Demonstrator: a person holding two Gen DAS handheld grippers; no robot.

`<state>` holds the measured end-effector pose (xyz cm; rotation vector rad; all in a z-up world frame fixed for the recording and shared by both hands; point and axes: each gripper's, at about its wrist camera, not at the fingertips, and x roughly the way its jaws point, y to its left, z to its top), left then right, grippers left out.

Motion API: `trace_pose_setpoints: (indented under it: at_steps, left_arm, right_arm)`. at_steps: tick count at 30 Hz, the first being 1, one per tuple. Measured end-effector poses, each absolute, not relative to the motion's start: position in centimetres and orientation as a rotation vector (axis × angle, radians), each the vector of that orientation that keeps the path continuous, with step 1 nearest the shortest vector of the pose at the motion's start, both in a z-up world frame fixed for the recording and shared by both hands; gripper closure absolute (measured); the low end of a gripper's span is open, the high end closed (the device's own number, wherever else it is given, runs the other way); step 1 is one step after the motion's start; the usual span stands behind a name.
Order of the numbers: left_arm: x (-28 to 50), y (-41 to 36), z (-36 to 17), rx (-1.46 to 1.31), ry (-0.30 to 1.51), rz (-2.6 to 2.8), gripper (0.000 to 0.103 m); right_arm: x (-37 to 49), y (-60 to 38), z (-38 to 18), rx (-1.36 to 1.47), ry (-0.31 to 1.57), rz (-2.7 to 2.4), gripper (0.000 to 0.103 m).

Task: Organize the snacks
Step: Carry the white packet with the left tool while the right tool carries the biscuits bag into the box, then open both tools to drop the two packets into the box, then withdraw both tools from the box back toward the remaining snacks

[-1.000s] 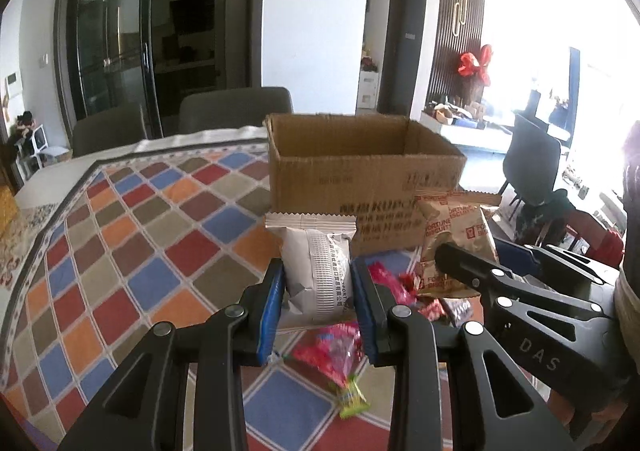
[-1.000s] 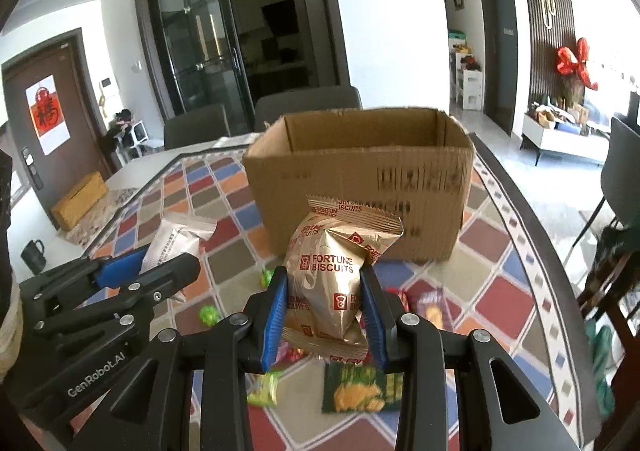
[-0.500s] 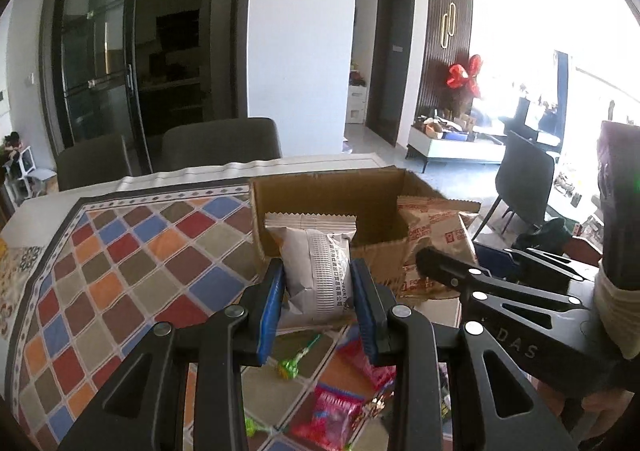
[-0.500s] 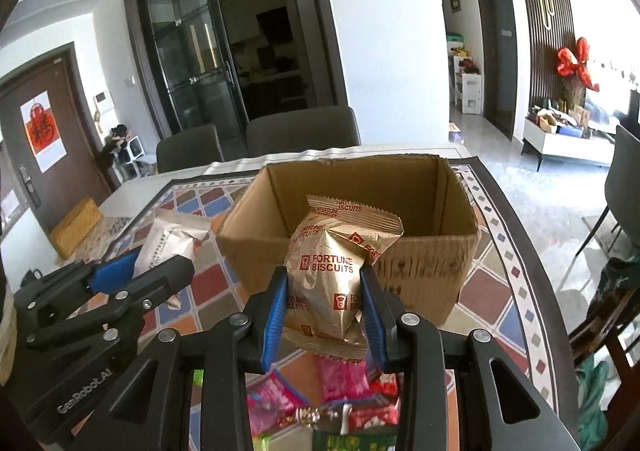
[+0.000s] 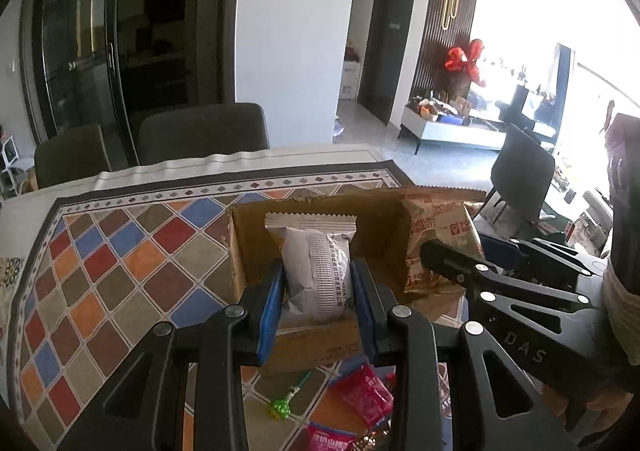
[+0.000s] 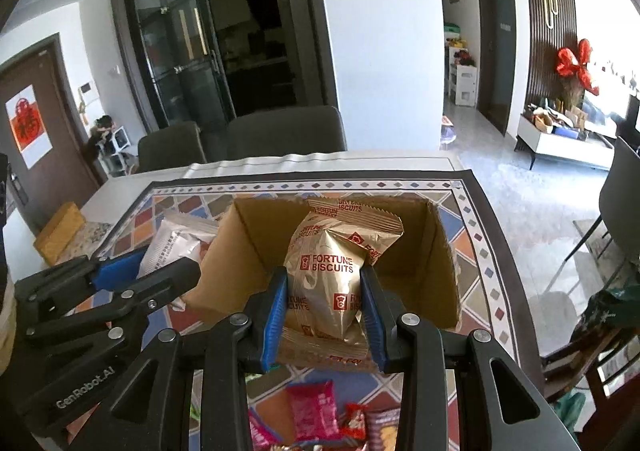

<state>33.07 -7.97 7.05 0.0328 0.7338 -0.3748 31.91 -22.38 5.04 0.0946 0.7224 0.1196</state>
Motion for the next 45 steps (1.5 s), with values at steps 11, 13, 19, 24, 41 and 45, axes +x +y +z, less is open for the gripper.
trace_pose_setpoints:
  at_steps: [11,13,19,24,41,45]
  left_arm:
    - [37.2,-9.3,6.1,0.033,0.838,-0.371,0.066]
    - [37.5,-9.2,6.0,0.025,0.847,-0.355,0.056]
    - [36.9,-8.7,6.2,0.043,0.826,-0.312,0.041]
    - [34.9,-8.2,7.0,0.083,0.776,-0.279,0.037]
    - [24.6,-6.3,8.9,0.154,0.595,-0.196,0.018]
    - [22.7,-6.0,8.4,0.162,0.585,-0.194,0.015]
  right_arm:
    - [36.1,-23.7,4.4,0.067,0.807,0.084,0.066]
    - [36.5,-23.8,4.2,0.064,0.816,0.076,0.065]
    - [36.1,-23.8,4.0,0.03,0.819,0.025,0.053]
    - [34.8,-23.8,4.0,0.019,0.819,0.033,0.052]
    - [25.5,-22.4,6.0,-0.044,0.669,0.018,0.026]
    - [23.4,-22.1,5.8,-0.048,0.65,0.014,0.023]
